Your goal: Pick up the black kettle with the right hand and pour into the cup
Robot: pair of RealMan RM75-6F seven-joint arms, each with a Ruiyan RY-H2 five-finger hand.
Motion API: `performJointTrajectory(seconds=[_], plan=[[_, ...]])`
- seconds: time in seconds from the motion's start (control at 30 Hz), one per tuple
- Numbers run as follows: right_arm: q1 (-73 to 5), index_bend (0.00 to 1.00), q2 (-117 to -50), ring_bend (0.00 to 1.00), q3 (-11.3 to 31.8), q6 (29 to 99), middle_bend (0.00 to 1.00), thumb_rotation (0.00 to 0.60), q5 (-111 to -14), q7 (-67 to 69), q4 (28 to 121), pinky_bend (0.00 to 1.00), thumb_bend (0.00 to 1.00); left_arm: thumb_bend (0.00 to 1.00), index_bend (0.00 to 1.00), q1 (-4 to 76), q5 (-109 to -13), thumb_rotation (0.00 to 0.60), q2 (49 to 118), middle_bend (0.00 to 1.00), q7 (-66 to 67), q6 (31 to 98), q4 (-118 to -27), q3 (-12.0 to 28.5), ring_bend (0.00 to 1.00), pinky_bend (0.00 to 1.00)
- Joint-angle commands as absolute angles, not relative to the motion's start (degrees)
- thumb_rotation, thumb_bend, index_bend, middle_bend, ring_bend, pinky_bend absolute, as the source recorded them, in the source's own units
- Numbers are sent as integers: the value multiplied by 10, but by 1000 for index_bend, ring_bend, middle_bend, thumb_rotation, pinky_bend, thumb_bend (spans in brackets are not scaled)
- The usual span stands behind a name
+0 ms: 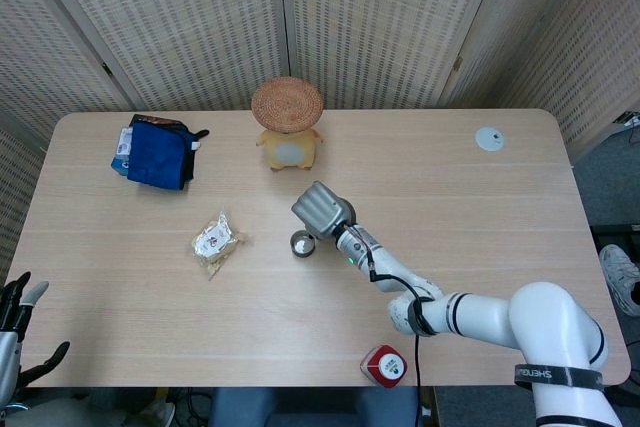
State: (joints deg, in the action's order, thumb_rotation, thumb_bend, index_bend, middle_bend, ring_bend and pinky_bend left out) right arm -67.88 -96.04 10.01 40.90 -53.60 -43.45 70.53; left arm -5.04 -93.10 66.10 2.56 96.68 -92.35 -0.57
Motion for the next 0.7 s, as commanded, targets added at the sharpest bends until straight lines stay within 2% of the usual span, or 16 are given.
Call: performJointTrajectory(seconds=[0.03, 0.7], plan=[[-687, 977, -967, 931, 98, 411, 950, 471, -531, -444, 699, 540, 424, 222, 116, -51, -931, 600, 661, 0, 25, 969, -923, -6, 0, 0], [-727, 976, -998, 930, 83, 420, 950, 472, -520, -495, 666, 540, 424, 221, 116, -59, -940, 600, 665, 0, 34, 974, -928, -13, 0, 0]])
